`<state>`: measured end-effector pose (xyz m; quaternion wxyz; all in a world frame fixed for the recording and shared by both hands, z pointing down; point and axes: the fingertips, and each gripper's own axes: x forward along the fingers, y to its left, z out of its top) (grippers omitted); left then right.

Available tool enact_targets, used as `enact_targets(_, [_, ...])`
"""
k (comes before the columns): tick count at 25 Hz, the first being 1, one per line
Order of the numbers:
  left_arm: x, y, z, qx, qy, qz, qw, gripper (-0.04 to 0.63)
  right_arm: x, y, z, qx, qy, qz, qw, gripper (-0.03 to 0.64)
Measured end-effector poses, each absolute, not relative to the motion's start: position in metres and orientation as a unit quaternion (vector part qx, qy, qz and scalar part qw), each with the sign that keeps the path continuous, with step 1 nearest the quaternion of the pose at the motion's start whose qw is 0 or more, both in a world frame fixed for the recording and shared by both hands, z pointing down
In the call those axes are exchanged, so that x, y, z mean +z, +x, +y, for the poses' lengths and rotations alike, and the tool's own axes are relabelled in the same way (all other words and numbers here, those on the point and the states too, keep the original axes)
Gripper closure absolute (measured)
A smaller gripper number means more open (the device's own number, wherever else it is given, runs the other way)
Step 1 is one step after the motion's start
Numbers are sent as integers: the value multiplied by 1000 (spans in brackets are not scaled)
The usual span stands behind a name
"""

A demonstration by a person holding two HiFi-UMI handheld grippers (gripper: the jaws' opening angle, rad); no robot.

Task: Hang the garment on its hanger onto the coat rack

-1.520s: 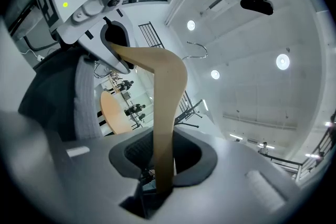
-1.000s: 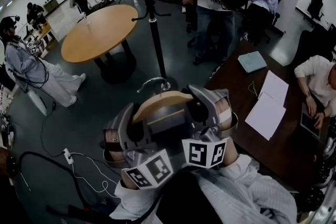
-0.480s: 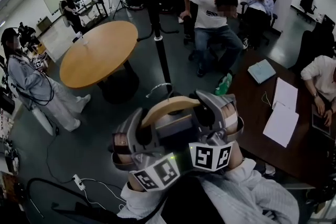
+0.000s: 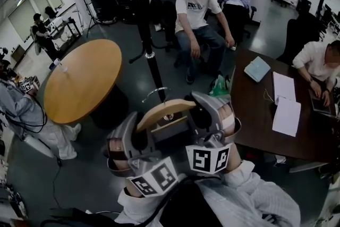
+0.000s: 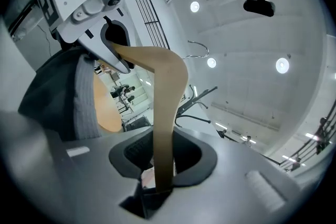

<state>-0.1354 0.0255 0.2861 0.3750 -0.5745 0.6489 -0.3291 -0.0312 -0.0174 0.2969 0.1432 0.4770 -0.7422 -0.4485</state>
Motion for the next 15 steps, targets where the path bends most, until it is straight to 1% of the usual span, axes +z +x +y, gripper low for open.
enact_targets(6, [300, -163, -28, -329, -592, 636, 370, 550, 312, -58, -68, -437, 484, -739, 167, 538])
enact_targets(15, [289, -184, -127, -324, -588, 640, 374, 551, 300, -79, -167, -446, 488, -735, 152, 538])
